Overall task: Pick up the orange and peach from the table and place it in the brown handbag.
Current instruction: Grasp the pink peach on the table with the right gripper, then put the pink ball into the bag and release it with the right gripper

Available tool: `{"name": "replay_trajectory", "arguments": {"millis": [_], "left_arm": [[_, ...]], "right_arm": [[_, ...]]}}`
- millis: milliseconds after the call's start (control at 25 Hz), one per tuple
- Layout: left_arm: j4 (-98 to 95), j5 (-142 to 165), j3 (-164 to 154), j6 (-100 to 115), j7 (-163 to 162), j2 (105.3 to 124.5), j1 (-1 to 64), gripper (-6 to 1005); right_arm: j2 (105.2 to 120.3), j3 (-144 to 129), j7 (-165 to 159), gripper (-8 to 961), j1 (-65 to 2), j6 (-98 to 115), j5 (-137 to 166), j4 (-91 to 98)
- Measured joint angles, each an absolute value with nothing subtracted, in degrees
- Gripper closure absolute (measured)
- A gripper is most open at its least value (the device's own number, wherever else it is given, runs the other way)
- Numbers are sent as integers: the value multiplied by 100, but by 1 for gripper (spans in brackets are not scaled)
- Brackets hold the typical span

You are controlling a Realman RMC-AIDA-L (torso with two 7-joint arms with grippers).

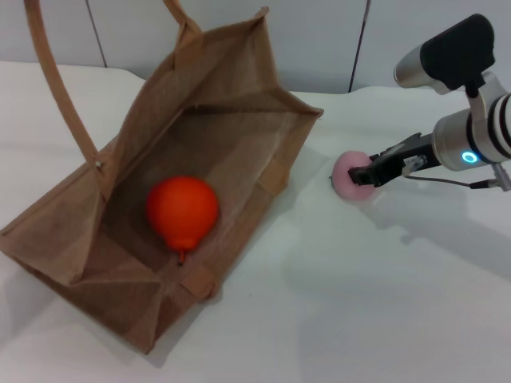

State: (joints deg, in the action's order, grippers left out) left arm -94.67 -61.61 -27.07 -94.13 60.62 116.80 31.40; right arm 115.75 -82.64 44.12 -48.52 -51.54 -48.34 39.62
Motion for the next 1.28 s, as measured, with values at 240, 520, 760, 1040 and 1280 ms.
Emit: {"name": "replay_trajectory", "arguments": {"millis": [240, 520, 760, 1040, 1280], "left_arm": [[-9458, -6122, -2707, -9404, 6086, 11675, 3135, 878], [-9456, -5947, -2654, -9398, 6083, 11671, 3127, 879], [-9456, -5937, -2641, -9371, 6084, 11658, 3085, 879], [-9457, -5916, -2636, -9278, 6093, 11650, 3085, 878], [-9441, -5741, -2690, -9193, 6103, 11669, 3145, 879]], "right_arm": [[11575, -8258, 4399, 582, -4808, -5170, -4835, 4046], [11559, -8249, 4045, 586, -4214, -5493, -4760, 5458], [11554, -8146, 3628, 590, -3766, -5915, -4353, 6657], [11591, -8594, 3147, 592, -3230, -6551, -4450, 8552], [11593, -9303, 2786, 593, -3182, -6660, -4538, 9322]]}}
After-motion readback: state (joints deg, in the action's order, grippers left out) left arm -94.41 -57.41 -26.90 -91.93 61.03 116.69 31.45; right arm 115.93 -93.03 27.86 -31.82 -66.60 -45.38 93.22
